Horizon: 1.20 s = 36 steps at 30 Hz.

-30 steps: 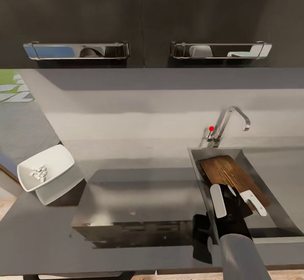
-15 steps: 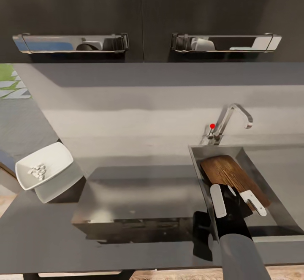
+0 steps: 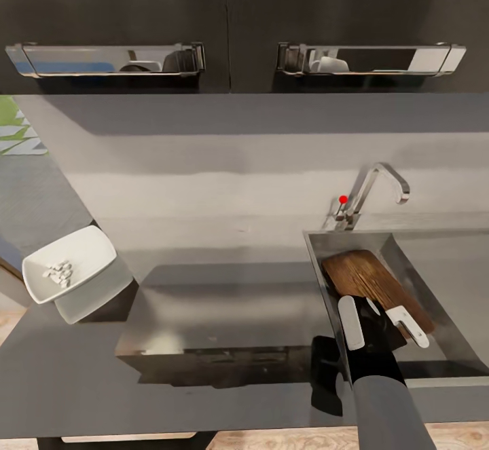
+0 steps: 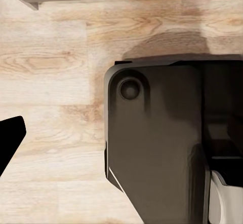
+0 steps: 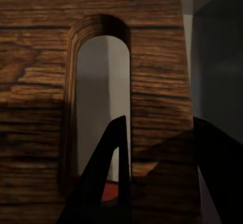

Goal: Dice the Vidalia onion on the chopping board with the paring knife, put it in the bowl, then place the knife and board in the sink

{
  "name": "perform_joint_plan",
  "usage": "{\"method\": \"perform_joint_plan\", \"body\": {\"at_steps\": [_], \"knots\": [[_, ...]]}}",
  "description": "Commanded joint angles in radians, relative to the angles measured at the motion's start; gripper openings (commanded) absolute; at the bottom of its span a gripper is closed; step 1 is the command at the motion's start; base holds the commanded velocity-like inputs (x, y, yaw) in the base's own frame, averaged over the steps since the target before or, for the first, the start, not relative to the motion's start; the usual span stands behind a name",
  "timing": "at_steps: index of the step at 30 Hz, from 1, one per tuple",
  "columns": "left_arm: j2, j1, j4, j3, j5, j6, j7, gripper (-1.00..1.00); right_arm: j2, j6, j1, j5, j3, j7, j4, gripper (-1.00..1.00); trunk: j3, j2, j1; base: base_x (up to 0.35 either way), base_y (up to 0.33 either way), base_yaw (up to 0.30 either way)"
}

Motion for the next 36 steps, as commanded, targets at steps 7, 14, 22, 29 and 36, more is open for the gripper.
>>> {"method": "perform_joint_plan", "body": {"at_steps": [7, 14, 22, 29, 36], "knots": [[0.001, 0.000, 0.000, -0.005, 0.007, -0.002, 0.004, 1.00, 0.001, 0.010, -0.001, 0.000, -0.001, -0.003, -0.002, 1.00, -0.002, -0.002, 0.001, 0.000, 0.000, 0.000], [0.001, 0.000, 0.000, -0.005, 0.007, -0.002, 0.004, 1.00, 0.001, 0.010, 0.000, 0.000, -0.001, -0.002, -0.008, 1.00, -0.002, -0.002, 0.001, 0.000, 0.000, 0.000], [0.001, 0.000, 0.000, -0.005, 0.007, -0.002, 0.004, 1.00, 0.001, 0.133, 0.000, 0.000, 0.007, 0.006, -0.260, 1.00, -0.002, -0.002, 0.001, -0.012, 0.000, 0.000], [0.001, 0.000, 0.001, -0.005, 0.007, -0.002, 0.004, 1.00, 0.001, 0.459, 0.000, 0.011, 0.011, 0.266, -0.383, 1.00, -0.002, -0.002, 0.001, -0.256, 0.000, 0.000], [0.001, 0.000, 0.002, -0.005, 0.007, -0.002, 0.004, 1.00, 0.001, 0.532, 0.000, 0.022, 0.054, 0.359, -0.393, 1.00, -0.002, -0.002, 0.001, -0.334, 0.000, 0.000]]}}
